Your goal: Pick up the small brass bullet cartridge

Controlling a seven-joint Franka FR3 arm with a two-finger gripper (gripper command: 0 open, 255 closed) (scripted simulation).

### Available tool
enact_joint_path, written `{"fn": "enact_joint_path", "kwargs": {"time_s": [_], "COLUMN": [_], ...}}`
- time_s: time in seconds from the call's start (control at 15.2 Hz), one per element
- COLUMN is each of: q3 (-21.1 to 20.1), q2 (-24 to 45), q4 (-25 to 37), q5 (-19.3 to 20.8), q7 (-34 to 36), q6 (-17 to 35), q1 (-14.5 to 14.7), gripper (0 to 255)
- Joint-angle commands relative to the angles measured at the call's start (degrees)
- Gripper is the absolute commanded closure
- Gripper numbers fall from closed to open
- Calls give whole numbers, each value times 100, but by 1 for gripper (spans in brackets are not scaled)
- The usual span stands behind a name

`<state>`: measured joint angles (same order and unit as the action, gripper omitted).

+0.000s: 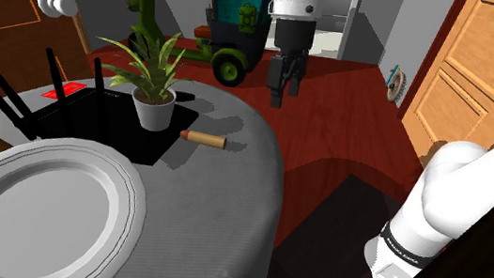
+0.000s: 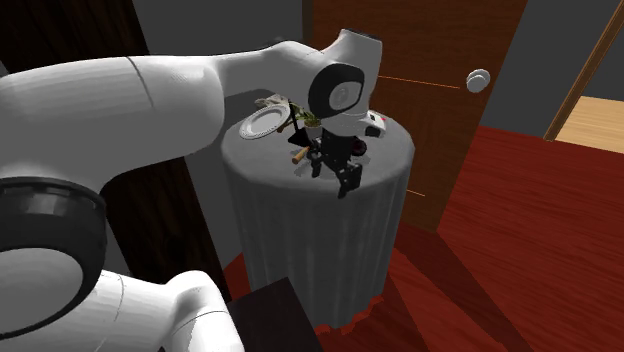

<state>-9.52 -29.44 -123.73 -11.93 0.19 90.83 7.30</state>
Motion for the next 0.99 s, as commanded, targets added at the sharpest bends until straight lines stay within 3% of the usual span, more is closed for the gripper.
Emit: {"fn": "enact_joint_path", "kwargs": {"time_s": [0.0,0.92], "q3": [-160,-1400], "q2": [280,2103], "q4": [282,2266], "q5": [-28,218], "q7": [15,464], "q6": [47,189], "q1": [104,823], "gripper": [0,0]}}
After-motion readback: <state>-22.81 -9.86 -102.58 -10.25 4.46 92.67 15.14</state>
